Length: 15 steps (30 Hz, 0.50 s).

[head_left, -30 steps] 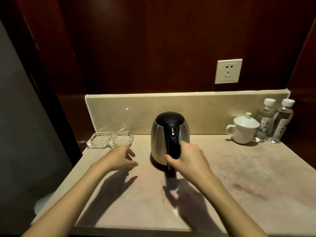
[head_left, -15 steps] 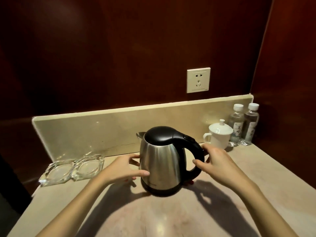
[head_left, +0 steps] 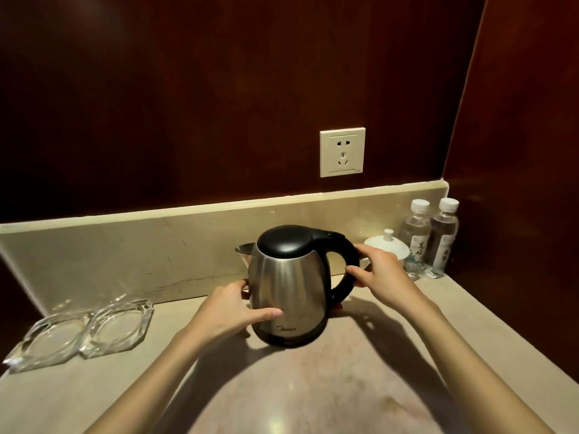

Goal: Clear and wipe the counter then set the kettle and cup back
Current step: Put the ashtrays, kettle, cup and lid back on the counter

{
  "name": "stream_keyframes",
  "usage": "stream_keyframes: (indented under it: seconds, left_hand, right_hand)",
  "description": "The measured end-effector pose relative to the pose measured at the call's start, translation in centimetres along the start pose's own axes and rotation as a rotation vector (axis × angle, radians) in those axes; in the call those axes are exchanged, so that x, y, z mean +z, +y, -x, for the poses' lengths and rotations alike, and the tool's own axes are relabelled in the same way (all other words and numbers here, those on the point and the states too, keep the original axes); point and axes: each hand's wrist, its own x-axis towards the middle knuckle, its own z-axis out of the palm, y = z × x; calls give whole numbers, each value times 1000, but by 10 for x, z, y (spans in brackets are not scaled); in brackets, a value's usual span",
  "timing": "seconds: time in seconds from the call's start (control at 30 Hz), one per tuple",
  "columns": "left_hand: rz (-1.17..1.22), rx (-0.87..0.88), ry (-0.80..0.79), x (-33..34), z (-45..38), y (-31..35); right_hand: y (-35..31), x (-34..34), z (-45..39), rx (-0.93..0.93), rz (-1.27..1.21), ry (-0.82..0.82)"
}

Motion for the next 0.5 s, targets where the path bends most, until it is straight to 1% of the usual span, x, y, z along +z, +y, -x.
stream_keyframes:
  seconds: [0.27,0.5]
  left_hand:
    - [-125,-29,83,15,-18,9]
    - [-113,-53,106,21,-17,8]
  right_hand:
    - [21,-4,-27,4,-10,7]
    - [27,-2,-29,-8,-54,-14]
